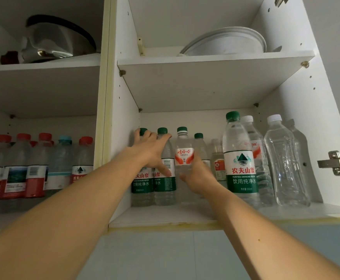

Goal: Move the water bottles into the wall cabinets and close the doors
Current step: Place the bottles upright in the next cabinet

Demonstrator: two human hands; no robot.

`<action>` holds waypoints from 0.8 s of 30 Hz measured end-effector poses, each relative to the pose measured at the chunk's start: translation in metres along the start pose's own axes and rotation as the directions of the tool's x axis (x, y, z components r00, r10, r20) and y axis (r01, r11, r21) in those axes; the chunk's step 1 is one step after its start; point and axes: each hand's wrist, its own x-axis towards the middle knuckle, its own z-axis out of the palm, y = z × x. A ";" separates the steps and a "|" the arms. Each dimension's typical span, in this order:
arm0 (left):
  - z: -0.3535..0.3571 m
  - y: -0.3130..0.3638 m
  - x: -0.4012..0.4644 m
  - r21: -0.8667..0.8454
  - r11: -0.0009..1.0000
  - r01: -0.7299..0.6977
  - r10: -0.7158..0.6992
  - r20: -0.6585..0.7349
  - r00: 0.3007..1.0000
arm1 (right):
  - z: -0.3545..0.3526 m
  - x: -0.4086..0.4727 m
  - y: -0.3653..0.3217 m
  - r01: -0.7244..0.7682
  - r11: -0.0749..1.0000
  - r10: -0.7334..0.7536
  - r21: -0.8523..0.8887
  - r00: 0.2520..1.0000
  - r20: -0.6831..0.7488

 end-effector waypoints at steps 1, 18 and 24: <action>0.000 0.000 -0.001 0.003 1.000 -0.002 0.002 -0.002 1.000 | 0.001 0.000 0.000 -0.002 1.000 0.002 0.002 1.000 -0.002; -0.001 0.028 -0.061 -0.550 0.832 -0.076 -0.162 -0.372 0.914 | -0.003 -0.025 -0.011 0.036 0.997 -0.041 -0.068 0.996 -0.078; -0.022 0.042 -0.075 -0.694 0.654 -0.303 -0.284 -0.596 0.751 | -0.026 -0.070 -0.031 0.307 0.883 -0.392 -0.354 0.899 -0.198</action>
